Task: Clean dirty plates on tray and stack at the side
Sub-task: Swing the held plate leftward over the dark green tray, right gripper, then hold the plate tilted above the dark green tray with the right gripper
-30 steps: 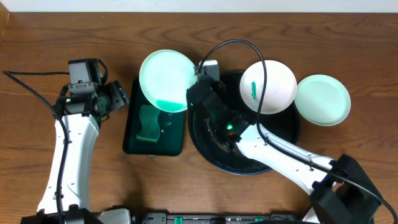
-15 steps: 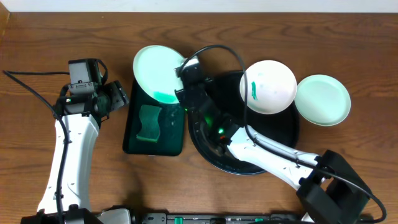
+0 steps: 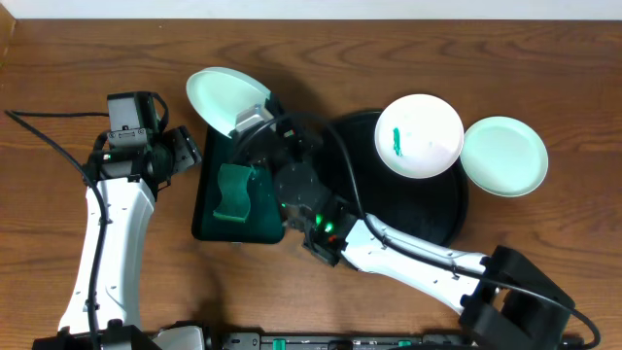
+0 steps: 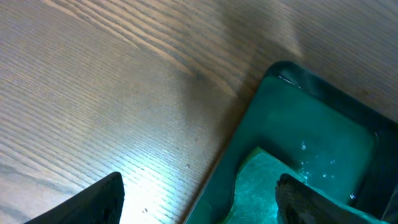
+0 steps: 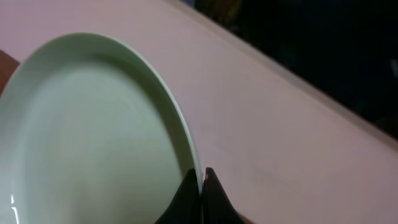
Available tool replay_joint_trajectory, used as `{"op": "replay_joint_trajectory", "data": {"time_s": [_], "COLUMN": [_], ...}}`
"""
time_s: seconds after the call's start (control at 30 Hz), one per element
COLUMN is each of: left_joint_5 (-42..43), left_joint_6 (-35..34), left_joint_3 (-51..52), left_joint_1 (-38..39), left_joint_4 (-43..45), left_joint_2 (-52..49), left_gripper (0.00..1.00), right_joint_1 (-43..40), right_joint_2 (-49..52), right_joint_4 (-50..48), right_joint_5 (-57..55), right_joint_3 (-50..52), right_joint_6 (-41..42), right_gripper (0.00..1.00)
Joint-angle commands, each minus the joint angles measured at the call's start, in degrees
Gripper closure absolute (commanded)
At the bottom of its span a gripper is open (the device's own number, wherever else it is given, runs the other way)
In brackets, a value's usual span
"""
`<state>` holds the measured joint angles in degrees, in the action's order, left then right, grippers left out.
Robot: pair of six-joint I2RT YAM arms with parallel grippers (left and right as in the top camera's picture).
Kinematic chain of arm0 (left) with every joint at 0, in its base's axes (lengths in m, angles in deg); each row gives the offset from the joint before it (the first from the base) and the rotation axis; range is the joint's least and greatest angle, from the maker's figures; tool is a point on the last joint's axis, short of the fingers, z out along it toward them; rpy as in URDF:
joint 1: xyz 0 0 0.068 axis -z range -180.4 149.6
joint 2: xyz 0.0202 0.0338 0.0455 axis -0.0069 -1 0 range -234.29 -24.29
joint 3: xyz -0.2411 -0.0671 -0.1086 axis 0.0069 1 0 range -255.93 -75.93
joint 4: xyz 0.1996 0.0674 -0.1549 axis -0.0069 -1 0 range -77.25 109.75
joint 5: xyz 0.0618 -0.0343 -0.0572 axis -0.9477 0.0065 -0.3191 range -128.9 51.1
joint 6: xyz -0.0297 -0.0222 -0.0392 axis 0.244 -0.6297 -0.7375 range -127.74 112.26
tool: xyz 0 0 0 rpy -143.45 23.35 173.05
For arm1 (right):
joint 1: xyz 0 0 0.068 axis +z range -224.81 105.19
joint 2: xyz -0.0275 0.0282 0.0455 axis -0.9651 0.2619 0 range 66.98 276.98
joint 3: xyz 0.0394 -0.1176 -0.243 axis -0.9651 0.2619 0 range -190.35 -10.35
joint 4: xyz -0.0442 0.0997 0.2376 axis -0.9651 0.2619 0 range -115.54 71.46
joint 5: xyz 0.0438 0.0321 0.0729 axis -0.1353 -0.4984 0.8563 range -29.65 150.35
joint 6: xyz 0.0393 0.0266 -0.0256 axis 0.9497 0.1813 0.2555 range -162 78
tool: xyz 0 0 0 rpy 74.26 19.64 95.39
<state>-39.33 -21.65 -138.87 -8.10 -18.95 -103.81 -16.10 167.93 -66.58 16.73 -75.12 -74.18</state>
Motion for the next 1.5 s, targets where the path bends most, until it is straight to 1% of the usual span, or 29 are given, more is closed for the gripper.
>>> {"op": "replay_joint_trajectory", "data": {"time_s": [0.0, 0.13, 0.2, 1.47], "left_joint_5": [-0.70, -0.70, -0.70, -0.70], "left_joint_6": [-0.33, -0.33, -0.31, -0.31], "left_joint_3": [-0.28, -0.28, -0.28, -0.28], "left_joint_1": [-0.11, -0.11, -0.11, -0.11], "left_joint_4": [-0.07, -0.07, -0.07, -0.04], "left_joint_2": [-0.22, -0.22, -0.22, -0.22], "left_gripper": [0.22, 0.22, 0.22, 0.21], "right_joint_1": [1.16, 2.14, 2.38, 2.47], "right_joint_2": [-0.22, -0.22, -0.22, -0.22], "right_joint_4": [-2.93, -5.57, -5.79, -7.41], "right_joint_5": [-1.70, -2.45, -2.49, -2.47], "right_joint_3": [-0.92, -0.92, -0.92, -0.92], "right_joint_6": [-8.04, -12.46, -13.35, -13.33], "right_gripper": [0.99, 0.99, 0.99, 0.99]}}
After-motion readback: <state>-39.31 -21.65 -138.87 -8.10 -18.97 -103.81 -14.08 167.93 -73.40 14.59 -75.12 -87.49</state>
